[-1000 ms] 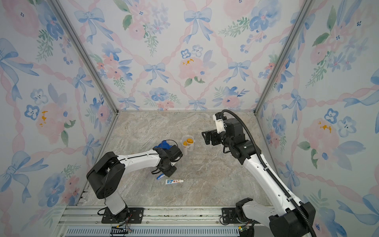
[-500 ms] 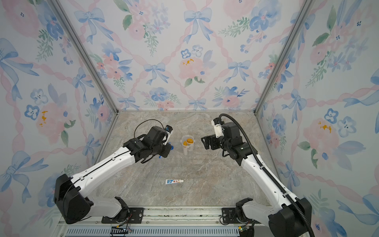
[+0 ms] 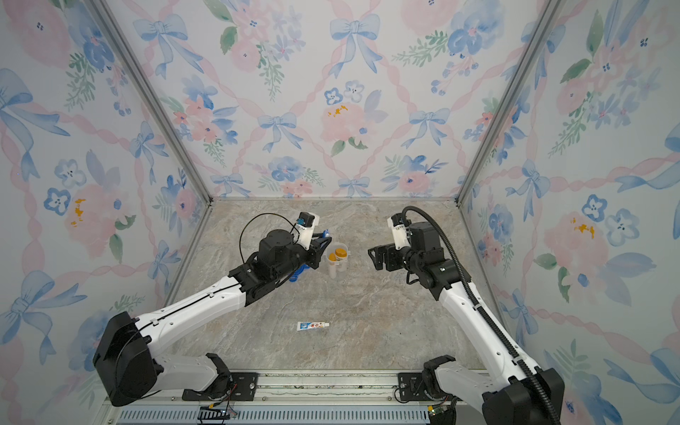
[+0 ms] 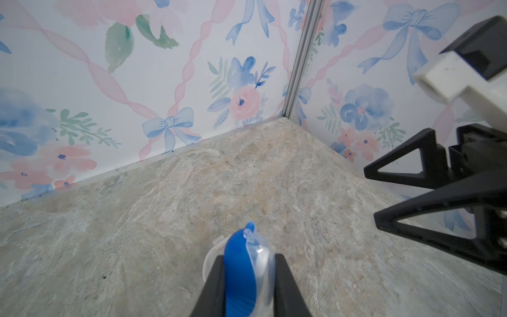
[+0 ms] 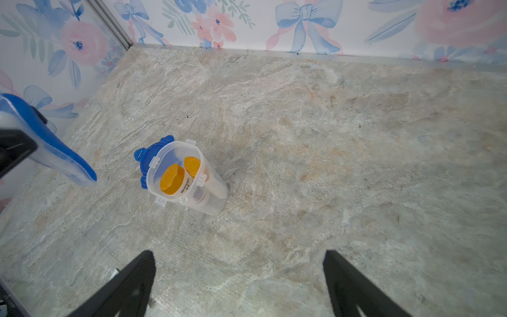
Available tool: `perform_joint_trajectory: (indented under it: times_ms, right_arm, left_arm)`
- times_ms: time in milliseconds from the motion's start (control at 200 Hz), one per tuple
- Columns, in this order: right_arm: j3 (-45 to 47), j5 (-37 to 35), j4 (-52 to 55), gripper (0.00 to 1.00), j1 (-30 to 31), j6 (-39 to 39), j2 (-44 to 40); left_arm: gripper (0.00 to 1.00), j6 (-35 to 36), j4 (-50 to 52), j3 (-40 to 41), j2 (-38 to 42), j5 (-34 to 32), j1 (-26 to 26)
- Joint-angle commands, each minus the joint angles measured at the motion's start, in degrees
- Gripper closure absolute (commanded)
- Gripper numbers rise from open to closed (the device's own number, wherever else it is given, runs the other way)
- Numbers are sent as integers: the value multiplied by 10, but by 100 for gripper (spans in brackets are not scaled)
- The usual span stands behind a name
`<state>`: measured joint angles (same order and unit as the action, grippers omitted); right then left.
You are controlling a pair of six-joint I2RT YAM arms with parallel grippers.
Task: Pack away toiletry kits
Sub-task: Place the toiletry item into the container.
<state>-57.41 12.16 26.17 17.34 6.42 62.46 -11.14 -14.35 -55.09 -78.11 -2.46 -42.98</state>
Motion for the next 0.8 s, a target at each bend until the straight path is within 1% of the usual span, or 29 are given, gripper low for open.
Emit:
perform_joint_trajectory:
  times_ms: [0,285,580,700,795]
  right_arm:
    - [13,-1,23,3,-7,-9,-5]
    - [8,-7,33,3,-20,-20,-8]
    - [2,-5,26,3,-38,-20,-10]
    - [-2,8,23,3,-38,-17,-11]
    - [-5,4,24,3,-37,-18,-14]
  left_arm:
    - [91,13,-128,2,-34,13,-6]
    - [93,28,-163,-35,-141,32,-22]
    - [91,30,-190,-12,-167,21,-27]
    - [86,31,-208,7,-171,12,-26]
    - [82,33,-210,11,-175,11,-26]
